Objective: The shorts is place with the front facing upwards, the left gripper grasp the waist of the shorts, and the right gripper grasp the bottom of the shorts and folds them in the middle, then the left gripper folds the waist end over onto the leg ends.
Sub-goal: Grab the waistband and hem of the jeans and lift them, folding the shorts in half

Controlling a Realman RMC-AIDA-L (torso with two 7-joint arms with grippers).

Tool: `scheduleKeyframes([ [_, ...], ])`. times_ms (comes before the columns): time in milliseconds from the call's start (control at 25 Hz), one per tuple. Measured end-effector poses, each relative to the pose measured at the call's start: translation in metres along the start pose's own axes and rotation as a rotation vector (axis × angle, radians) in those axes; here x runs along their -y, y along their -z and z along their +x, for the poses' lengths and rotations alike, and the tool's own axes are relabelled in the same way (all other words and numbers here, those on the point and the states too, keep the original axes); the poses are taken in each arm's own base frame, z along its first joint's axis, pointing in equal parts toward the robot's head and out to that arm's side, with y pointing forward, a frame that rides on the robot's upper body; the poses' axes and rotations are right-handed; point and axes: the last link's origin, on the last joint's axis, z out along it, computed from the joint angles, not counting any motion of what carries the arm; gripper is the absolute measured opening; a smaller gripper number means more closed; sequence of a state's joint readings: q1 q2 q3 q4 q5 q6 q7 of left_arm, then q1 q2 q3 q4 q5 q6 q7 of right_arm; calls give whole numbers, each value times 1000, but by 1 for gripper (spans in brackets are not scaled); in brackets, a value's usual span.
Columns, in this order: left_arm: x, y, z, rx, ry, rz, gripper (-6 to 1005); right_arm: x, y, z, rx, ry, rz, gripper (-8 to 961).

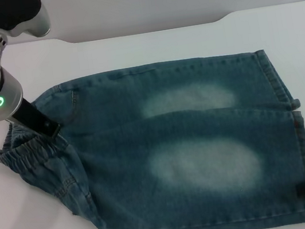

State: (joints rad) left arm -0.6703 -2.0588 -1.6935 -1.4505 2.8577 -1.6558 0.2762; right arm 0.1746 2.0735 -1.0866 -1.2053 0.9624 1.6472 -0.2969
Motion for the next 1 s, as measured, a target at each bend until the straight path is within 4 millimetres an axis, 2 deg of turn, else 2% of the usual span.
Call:
scheduleKeyframes([
  [200, 0, -1, 2, 3, -3, 0, 34, -7, 11, -7, 33, 22, 25, 69],
  [440, -1, 1, 6, -2, -11, 2, 34, 0, 15, -6, 41, -6, 51, 153],
  [680, -1, 2, 8, -6, -16, 5, 34, 7, 12, -2, 27, -39, 59, 386],
  [760, -1, 2, 9, -7, -18, 5, 34, 8, 10, -1, 21, -50, 56, 594],
  [1000, -1, 2, 10, -7, -22, 5, 34, 10, 6, 0, 10, -64, 47, 604],
])
